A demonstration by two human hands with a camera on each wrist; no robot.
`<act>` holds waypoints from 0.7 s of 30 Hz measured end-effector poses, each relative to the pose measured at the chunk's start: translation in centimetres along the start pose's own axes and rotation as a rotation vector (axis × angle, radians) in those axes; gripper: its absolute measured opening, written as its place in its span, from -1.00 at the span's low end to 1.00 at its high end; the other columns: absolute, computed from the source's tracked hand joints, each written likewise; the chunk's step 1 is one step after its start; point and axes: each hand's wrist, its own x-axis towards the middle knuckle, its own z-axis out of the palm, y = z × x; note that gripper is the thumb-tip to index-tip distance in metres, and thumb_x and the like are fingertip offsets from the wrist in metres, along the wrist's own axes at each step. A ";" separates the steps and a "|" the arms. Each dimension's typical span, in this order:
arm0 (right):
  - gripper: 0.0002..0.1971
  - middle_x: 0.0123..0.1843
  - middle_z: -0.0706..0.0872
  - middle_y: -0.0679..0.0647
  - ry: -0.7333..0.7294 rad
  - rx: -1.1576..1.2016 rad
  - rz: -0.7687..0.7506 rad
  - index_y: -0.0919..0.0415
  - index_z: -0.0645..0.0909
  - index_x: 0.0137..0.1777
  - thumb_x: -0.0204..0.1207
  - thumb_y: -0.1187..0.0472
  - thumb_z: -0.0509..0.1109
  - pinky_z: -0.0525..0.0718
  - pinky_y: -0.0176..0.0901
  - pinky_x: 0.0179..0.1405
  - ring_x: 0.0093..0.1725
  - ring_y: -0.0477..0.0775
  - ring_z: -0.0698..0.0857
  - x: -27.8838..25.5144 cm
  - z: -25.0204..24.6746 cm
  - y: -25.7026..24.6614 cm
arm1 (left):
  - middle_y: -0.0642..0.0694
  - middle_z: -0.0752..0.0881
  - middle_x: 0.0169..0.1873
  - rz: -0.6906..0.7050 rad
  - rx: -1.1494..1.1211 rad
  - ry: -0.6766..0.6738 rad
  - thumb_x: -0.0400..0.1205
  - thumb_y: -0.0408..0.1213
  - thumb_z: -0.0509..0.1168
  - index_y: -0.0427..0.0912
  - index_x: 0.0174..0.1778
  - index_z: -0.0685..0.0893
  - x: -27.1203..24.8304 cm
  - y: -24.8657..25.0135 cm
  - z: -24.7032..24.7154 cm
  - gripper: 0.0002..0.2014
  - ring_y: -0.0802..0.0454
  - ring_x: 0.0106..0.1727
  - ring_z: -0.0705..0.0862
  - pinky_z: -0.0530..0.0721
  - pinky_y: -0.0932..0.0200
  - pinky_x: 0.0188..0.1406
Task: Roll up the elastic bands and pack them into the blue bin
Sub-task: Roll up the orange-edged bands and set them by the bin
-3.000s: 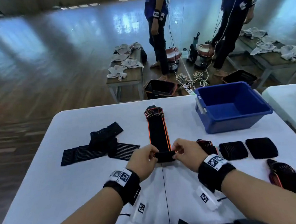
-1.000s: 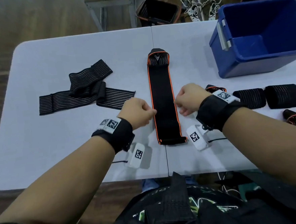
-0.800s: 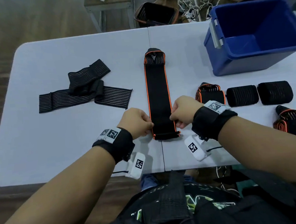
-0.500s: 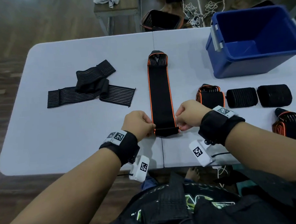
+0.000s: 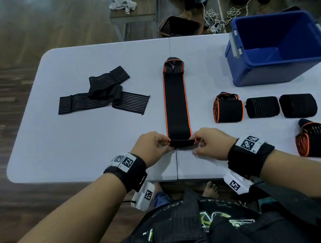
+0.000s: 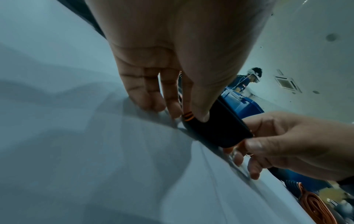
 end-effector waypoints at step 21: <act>-0.53 -0.41 0.53 0.13 0.112 0.046 0.330 0.23 0.47 -0.40 0.69 -0.04 0.27 0.51 -0.11 -0.24 -0.28 0.19 0.60 3.5 1.5 -0.9 | 0.04 0.76 -0.35 -0.203 -0.094 0.143 0.60 -0.16 0.44 -0.02 -0.16 0.61 1.4 1.5 0.5 -0.88 0.09 -0.19 0.74 0.65 0.16 -0.19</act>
